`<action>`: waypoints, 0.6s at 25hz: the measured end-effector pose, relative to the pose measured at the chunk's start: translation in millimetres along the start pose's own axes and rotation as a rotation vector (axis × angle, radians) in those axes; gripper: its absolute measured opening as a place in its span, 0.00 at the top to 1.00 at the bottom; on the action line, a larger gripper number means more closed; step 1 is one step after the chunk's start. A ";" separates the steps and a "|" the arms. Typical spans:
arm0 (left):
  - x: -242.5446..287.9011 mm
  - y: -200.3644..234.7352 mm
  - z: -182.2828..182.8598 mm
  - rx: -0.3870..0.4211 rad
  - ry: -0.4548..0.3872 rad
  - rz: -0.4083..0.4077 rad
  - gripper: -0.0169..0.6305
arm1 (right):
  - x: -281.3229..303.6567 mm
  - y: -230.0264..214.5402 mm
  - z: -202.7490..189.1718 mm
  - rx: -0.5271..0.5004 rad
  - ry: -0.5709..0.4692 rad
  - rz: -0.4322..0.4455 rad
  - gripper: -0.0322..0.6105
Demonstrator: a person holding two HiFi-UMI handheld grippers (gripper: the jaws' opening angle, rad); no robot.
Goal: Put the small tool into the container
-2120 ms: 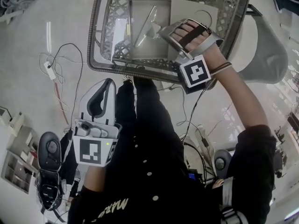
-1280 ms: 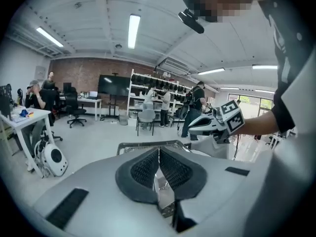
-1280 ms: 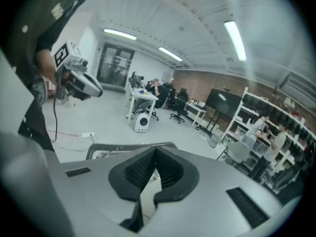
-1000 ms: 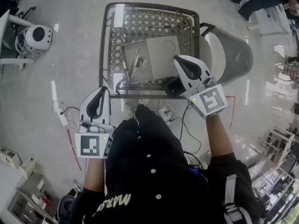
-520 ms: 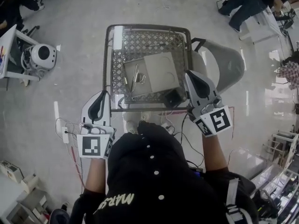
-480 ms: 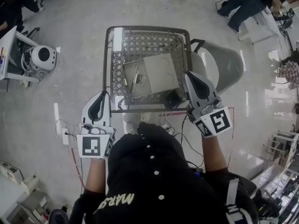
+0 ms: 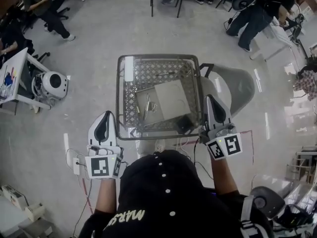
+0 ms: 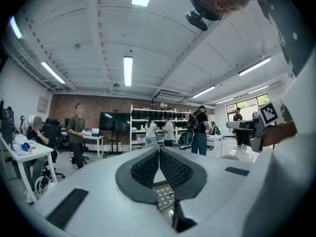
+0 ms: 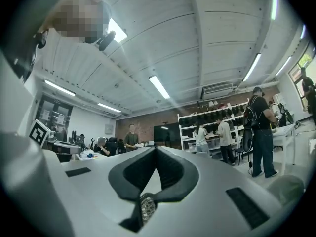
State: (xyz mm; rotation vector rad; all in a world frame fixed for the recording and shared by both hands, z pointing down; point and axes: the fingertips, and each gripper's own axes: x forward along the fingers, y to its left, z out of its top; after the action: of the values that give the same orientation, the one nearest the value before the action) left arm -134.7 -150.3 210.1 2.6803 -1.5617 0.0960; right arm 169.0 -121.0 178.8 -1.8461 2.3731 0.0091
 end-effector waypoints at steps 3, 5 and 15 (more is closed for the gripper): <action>-0.4 4.7 7.1 0.023 -0.019 0.018 0.93 | -5.4 -8.8 -6.8 -0.021 0.023 -0.037 0.93; -4.4 8.9 5.1 0.027 -0.015 0.028 0.93 | -11.5 -10.6 -10.4 -0.031 0.034 -0.046 0.93; -10.7 11.2 8.9 0.049 -0.034 0.049 0.93 | -19.6 -12.9 -5.5 -0.014 0.003 -0.089 0.93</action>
State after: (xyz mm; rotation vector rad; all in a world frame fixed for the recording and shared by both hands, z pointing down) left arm -149.4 -147.2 200.4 2.6949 -1.6561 0.0922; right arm 185.6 -105.8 187.4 -1.9580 2.2965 0.0139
